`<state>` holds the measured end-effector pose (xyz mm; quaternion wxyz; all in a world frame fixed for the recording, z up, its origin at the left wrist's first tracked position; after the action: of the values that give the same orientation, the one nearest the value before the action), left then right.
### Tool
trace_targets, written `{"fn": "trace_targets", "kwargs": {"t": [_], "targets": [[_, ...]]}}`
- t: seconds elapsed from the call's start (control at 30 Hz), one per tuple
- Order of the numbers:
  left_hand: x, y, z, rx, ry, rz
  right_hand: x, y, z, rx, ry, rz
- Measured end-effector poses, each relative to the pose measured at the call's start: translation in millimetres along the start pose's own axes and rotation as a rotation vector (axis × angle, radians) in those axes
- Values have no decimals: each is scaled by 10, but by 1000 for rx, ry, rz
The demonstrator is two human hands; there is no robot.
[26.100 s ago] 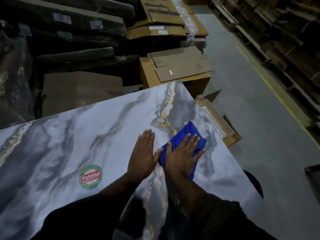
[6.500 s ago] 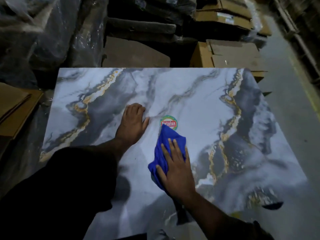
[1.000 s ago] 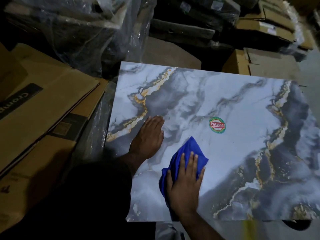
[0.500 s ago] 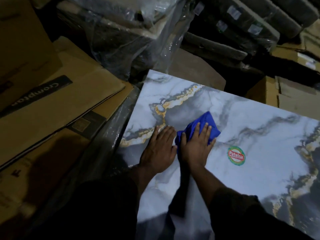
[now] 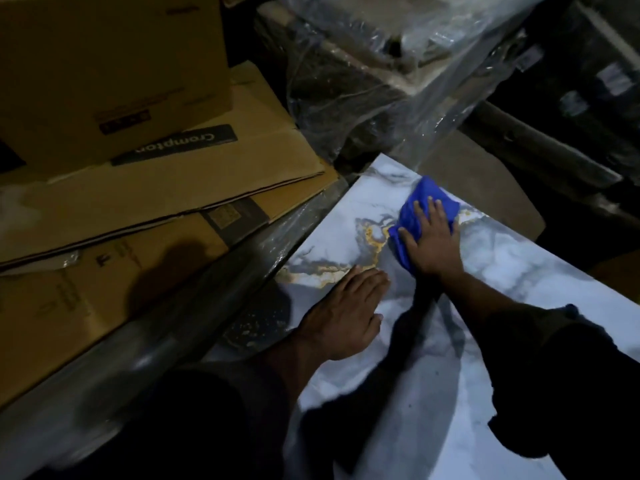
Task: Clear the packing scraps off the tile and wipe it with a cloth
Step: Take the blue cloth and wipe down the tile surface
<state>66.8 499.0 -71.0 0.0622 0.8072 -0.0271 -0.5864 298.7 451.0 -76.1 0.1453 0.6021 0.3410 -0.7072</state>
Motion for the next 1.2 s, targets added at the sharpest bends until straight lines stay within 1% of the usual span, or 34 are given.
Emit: {"fn": "trace_targets", "kwargs": {"t": [0.07,0.13,0.2,0.27,0.33,0.37,0.43,0.5,0.67,0.73,0.87,0.97,1.03,1.13,1.2], "targets": [[-4,11,12,-6,41,-64,12,-108,159,-171,-57,10],[-16,-13,15,-52,39,-103,29,-230,419,-296,-85,11],[-58,-56,8,-127,53,-55,53,-362,736,-381,-83,11],[-122,-87,-4,-203,75,50,81,-476,1070,-431,-81,-10],[-174,-91,2,-240,77,109,132,-550,1394,-438,-86,-19],[-187,-101,7,-248,65,144,164,-577,1544,-431,-87,-18],[-177,-131,61,-255,-10,235,234,-618,1857,-403,-71,-26],[-150,-167,163,-208,-74,275,287,-665,2151,-359,-43,-41],[-178,-246,480,-37,-150,280,429,-925,2890,-201,26,-53],[-232,-299,607,26,-145,276,484,-1057,3167,-76,69,-64],[-305,-433,842,168,-152,265,592,-1380,3576,269,181,-72],[-375,-595,947,187,-159,331,689,-1765,3704,539,232,-31],[-405,-660,976,204,-174,346,772,-2059,3694,660,228,-30],[-409,-681,990,212,-191,318,883,-2445,3545,724,212,-11],[-400,-696,987,179,-162,278,917,-2575,3393,747,199,11]]}}
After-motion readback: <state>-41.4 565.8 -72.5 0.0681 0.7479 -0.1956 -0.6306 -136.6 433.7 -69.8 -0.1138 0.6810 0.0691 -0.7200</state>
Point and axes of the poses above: each hand's wrist, its own z-axis away from the middle knuckle, its own x-axis out of the palm, y = z × x, the point moved 4 cm from there along -z, towards the middle knuckle, and after that the axes turned 6 degrees about -z, right-handed, at the moved point
